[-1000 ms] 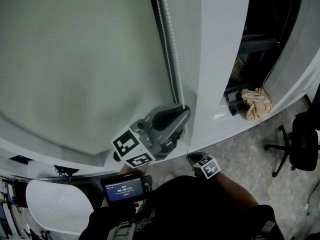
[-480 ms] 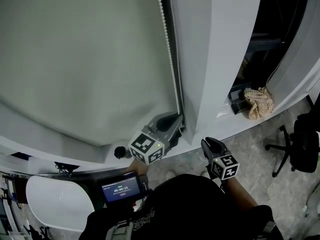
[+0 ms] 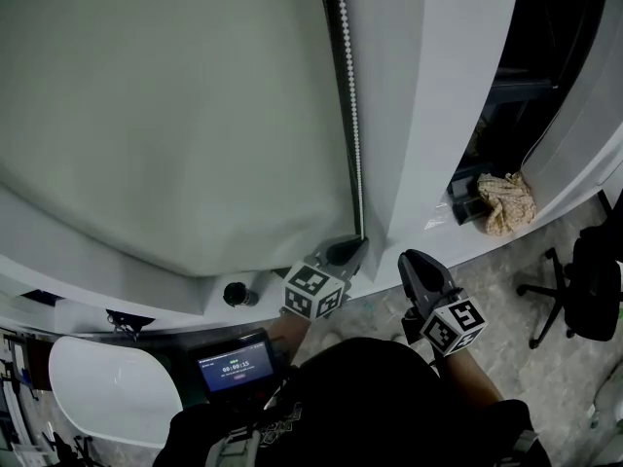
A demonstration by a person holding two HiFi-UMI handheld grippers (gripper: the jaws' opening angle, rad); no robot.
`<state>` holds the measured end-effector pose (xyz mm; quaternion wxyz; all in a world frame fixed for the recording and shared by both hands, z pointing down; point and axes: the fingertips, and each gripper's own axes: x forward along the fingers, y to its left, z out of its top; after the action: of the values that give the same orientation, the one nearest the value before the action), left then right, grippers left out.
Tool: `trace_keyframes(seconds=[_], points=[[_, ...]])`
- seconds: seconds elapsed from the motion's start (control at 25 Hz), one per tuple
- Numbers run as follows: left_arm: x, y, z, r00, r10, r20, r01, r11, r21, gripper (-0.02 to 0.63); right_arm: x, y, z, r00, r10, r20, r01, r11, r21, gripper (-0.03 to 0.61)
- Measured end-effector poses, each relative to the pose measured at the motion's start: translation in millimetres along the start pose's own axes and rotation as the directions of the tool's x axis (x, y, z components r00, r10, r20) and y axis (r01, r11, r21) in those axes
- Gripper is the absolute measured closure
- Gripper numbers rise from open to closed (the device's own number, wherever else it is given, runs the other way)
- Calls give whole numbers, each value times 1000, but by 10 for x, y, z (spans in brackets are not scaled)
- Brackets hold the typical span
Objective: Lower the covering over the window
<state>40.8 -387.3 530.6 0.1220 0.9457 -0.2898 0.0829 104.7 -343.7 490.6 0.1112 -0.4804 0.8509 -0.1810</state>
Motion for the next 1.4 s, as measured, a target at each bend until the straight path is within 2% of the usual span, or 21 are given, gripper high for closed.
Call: trace_keyframes(seconds=[0.08,0.2,0.28,0.44,0.56,0.64,0.72,0.76,0.84,0.92,1.04,1.12,1.24,1.32,1.4], points=[[37,24,-195,999,-11,-43,8,998,-70,612,-1,56,41,1000,15,5,-15,1000,-16,529],[56,32,-481,993,-24,-114,11,993,-117,612,-8,76,41,1000,25,-3,-25,999,-20,532],[51,50,-560,993,-31,-117,12,987,-160,612,-18,86,17,999,30,-11,-30,999,-14,534],[21,114,-490,997,-58,-41,44,955,-292,611,-31,152,-13,998,49,-25,-49,999,-6,534],[-90,215,-258,994,-58,96,89,930,-356,609,-54,151,-53,998,47,-42,-47,999,-8,535],[-221,274,-51,979,-39,200,109,931,-348,609,-79,128,-89,998,48,-51,-48,999,1,535],[-374,286,107,963,-16,270,97,952,-290,609,-104,107,-127,996,59,-63,-58,998,12,534],[-448,276,147,957,-4,289,81,964,-255,607,-116,97,-141,995,66,-69,-65,998,16,534],[-577,231,145,954,21,300,45,977,-210,546,-142,70,-161,993,87,-82,-86,996,21,531],[-691,173,104,952,65,300,-1,978,-208,523,-169,55,-163,988,116,-101,-114,993,24,534],[-885,98,18,930,178,322,-108,968,-226,422,-230,44,-177,976,175,-132,-173,985,24,535],[-989,-16,-111,919,225,323,-148,958,-247,433,-284,33,-223,963,218,-158,-215,976,33,543],[-1056,-430,-255,930,220,296,-129,946,-298,529,-340,93,-368,928,309,-207,-298,951,84,571],[-1085,-785,-341,938,196,285,-97,940,-328,577,-359,236,-491,886,394,-244,-370,919,139,572],[-1137,-1137,-431,946,181,268,-80,934,-347,618,-386,472,-627,827,490,-276,-454,871,188,572]])
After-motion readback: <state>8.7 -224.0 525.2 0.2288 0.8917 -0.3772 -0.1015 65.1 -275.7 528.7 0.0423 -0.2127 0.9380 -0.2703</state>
